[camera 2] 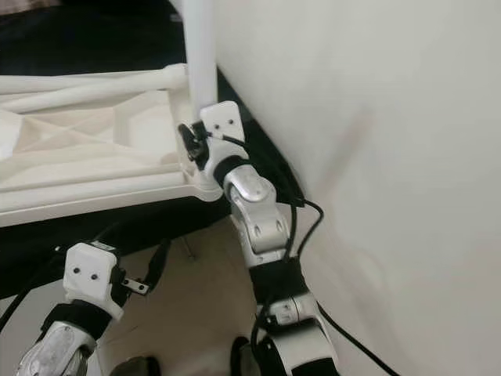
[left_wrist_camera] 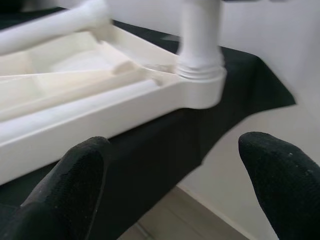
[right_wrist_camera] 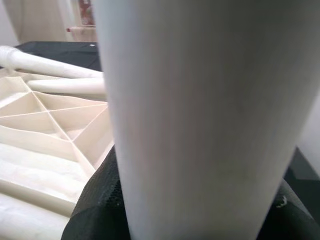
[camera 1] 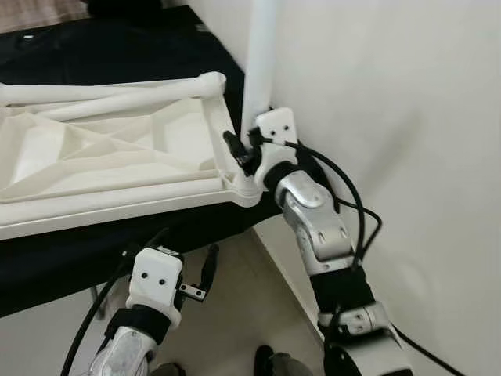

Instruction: Building children table

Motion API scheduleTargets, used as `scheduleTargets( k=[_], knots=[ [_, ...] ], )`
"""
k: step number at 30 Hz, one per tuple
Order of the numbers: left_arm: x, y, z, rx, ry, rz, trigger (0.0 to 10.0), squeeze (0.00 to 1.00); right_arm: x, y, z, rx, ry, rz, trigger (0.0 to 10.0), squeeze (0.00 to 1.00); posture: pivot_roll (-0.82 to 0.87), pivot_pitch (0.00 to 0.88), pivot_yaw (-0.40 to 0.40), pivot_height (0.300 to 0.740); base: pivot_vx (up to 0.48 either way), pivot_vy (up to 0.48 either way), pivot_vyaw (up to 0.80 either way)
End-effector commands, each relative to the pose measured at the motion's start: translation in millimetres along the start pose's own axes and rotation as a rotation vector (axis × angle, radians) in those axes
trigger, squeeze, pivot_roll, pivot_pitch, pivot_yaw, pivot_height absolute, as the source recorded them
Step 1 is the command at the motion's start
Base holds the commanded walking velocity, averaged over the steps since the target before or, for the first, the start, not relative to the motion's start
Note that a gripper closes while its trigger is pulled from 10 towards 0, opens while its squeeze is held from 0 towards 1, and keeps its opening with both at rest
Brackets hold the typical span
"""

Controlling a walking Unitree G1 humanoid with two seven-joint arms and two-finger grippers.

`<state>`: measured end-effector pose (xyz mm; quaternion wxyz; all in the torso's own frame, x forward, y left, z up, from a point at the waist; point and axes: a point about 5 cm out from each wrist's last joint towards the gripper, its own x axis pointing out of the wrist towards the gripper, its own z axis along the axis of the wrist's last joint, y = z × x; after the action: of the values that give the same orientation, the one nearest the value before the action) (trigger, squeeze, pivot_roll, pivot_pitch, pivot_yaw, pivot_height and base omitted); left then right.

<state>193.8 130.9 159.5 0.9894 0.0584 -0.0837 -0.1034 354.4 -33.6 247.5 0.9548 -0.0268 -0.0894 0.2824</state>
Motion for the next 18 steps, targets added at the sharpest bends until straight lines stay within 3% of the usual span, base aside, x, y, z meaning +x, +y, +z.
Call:
scheduleTargets(
  k=[1,6,10,11,13,18],
  knots=[
    [-1.6,-1.3,-4.1,-0.016,0.015,0.003,10.0,0.00,0.3,2.7,-8.9,0.061,0.022,0.076,10.0,1.00,0.07,0.244,-0.096,0.740,0.000,0.000,0.00],
    [-0.9,-1.8,-4.0,-0.017,0.013,0.002,10.0,0.00,-3.8,7.3,5.6,0.084,-0.039,0.181,10.0,1.00,0.07,0.243,-0.099,0.740,0.000,0.000,0.00],
    [0.4,-2.1,-4.7,-0.019,0.013,0.003,10.0,0.00,-21.7,10.7,16.2,0.135,-0.092,0.514,10.0,0.97,0.06,0.236,-0.101,0.740,0.000,0.000,0.00],
    [0.7,-2.4,-5.0,-0.019,0.012,0.003,10.0,0.00,-28.4,10.5,16.1,0.105,-0.096,0.609,10.0,0.02,0.07,0.234,-0.098,0.740,0.000,0.000,0.00],
    [1.1,-2.6,-5.4,-0.019,0.012,0.002,10.0,0.00,-37.6,7.4,14.1,0.056,-0.089,0.729,10.0,0.00,0.07,0.234,-0.099,0.740,0.000,0.000,0.00],
    [2.0,-3.0,-6.0,-0.021,0.011,0.001,10.0,0.00,-45.1,-4.6,7.9,0.037,-0.045,0.843,10.0,0.00,0.07,0.231,-0.095,0.740,0.000,0.000,0.00]
  ],
)
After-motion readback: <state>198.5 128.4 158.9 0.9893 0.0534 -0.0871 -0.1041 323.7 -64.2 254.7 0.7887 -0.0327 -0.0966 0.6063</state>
